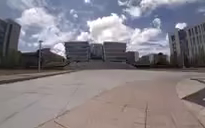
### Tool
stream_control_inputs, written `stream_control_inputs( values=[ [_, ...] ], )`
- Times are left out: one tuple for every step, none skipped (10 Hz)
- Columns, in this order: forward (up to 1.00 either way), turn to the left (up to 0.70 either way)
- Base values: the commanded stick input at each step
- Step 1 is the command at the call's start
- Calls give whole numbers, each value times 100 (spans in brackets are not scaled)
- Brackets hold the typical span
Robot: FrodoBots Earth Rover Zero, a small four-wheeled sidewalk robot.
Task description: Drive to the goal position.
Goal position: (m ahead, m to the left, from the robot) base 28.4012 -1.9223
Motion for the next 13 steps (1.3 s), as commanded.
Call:
stream_control_inputs(
  values=[
    [70,0],
    [70,0],
    [70,0],
    [70,0],
    [70,0],
    [70,0],
    [70,0],
    [70,0],
    [70,0],
    [70,0],
    [70,0],
    [70,0],
    [70,0]
  ],
)
